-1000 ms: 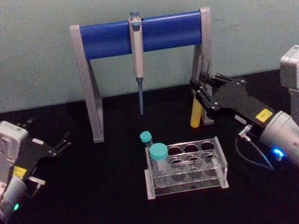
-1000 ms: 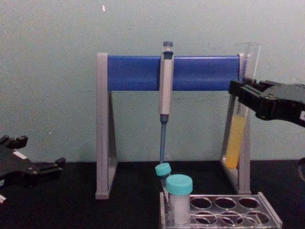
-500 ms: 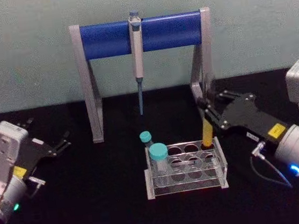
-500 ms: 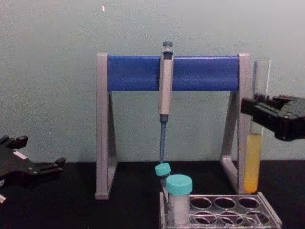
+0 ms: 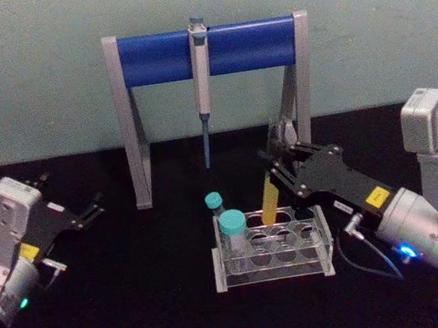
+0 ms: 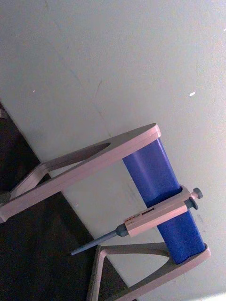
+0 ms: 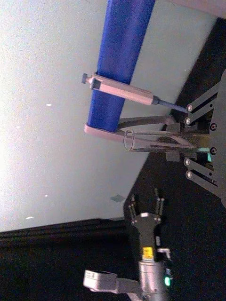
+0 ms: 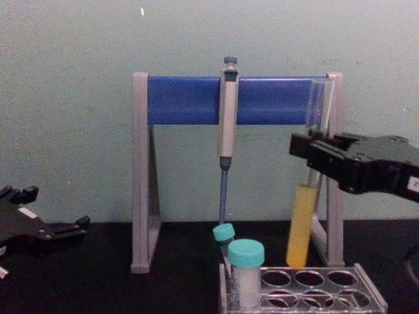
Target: Pick up the test tube from the test tube rack, shake it, then place it back into the test tube rack.
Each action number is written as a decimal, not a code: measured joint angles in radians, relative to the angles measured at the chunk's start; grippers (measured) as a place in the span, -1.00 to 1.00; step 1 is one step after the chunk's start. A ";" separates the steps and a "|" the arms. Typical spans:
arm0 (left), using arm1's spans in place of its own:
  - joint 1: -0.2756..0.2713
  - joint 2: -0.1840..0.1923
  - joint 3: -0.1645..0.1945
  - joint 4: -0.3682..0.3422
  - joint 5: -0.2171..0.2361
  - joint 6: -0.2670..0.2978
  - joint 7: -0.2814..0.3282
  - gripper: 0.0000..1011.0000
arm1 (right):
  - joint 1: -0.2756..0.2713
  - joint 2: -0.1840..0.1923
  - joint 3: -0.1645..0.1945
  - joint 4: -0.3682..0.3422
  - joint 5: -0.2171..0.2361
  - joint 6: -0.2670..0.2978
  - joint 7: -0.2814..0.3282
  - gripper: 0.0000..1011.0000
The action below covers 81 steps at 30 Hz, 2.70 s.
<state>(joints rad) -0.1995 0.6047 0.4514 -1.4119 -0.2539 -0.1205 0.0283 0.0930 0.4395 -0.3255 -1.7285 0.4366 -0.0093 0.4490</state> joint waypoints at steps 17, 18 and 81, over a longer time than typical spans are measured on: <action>0.000 0.000 0.000 0.000 0.000 0.000 0.000 0.98 | 0.090 -0.064 -0.006 0.122 -0.016 -0.066 -0.051 -0.54; 0.000 0.000 0.000 0.000 0.000 0.000 0.000 0.98 | 0.090 -0.064 -0.004 0.122 -0.016 -0.066 -0.052 -0.54; 0.000 0.000 0.000 0.000 0.000 0.000 0.000 0.98 | 0.034 0.038 -0.036 0.075 0.101 -0.067 0.105 -0.54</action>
<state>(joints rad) -0.1995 0.6047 0.4514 -1.4120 -0.2539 -0.1205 0.0283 0.1274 0.4780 -0.3615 -1.6534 0.5376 -0.0762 0.5536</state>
